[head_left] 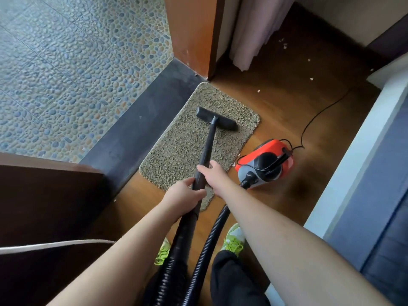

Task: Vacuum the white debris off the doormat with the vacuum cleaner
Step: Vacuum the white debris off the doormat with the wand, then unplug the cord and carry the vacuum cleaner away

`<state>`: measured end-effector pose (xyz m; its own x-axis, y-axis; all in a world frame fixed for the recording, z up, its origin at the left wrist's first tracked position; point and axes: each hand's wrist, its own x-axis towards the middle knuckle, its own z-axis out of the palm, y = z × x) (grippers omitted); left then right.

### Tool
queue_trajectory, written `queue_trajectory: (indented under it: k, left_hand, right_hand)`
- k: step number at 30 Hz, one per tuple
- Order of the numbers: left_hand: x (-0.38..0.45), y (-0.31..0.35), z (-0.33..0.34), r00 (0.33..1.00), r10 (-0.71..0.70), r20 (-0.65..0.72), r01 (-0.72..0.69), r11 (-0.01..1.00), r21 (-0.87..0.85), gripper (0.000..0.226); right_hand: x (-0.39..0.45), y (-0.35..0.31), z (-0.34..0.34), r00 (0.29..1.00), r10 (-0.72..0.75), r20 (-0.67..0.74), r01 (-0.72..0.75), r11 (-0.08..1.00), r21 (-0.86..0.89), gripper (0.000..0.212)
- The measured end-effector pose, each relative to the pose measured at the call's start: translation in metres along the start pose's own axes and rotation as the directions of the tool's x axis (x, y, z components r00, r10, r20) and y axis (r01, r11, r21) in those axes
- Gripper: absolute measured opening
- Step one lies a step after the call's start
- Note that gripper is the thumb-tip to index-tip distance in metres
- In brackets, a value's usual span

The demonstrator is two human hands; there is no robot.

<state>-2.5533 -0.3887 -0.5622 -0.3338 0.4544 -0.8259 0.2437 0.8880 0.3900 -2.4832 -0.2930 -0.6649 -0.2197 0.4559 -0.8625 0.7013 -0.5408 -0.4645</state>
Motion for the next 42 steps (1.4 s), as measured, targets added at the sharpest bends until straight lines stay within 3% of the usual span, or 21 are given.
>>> queue_trajectory:
  k: [5,8,15,20,26,31,36,39,42]
  left_hand:
    - [-0.007,0.048,-0.003,1.0,-0.016,0.016,0.016,1.0,-0.02,0.033]
    - [-0.013,0.068,0.001,0.998,-0.05,0.037,0.052,0.997,-0.06,0.025]
    - [-0.031,0.092,0.02,0.983,-0.162,0.082,0.176,0.96,-0.217,0.037]
    - [-0.032,0.111,0.029,0.987,-0.153,0.049,0.156,0.986,-0.055,0.039]
    - [-0.011,0.152,0.029,0.997,-0.082,0.001,0.081,0.993,0.09,0.034]
    - [0.031,0.167,0.02,0.999,-0.031,-0.012,0.033,0.974,0.226,0.028]
    - [0.046,0.163,0.012,0.999,-0.038,0.028,0.027,0.945,0.325,0.041]
    - [0.055,0.153,0.0,0.993,-0.083,0.085,0.046,0.926,0.375,0.058]
    - [0.063,0.149,-0.005,0.975,-0.166,0.148,0.114,0.944,0.308,0.06]
  right_hand:
    - [-0.008,-0.015,-0.044,0.998,-0.051,0.046,0.051,0.999,-0.005,0.071]
    - [-0.013,-0.021,-0.067,0.994,-0.05,0.096,0.042,0.996,0.077,0.075]
    - [-0.039,-0.025,-0.125,0.982,-0.151,0.117,0.163,0.981,-0.102,0.062]
    - [-0.049,-0.021,-0.178,0.973,-0.221,0.064,0.23,0.93,-0.288,0.058]
    - [-0.034,-0.009,-0.221,0.98,-0.193,-0.057,0.149,0.887,-0.438,0.055]
    - [0.009,0.0,-0.23,0.979,-0.142,-0.144,0.067,0.9,-0.431,0.055]
    - [0.035,-0.005,-0.241,0.977,-0.1,-0.187,0.01,0.904,-0.427,0.056]
    - [0.046,-0.016,-0.253,0.974,-0.082,-0.211,-0.02,0.898,-0.439,0.055]
    - [0.062,-0.024,-0.262,0.977,-0.1,-0.189,-0.005,0.874,-0.486,0.055]
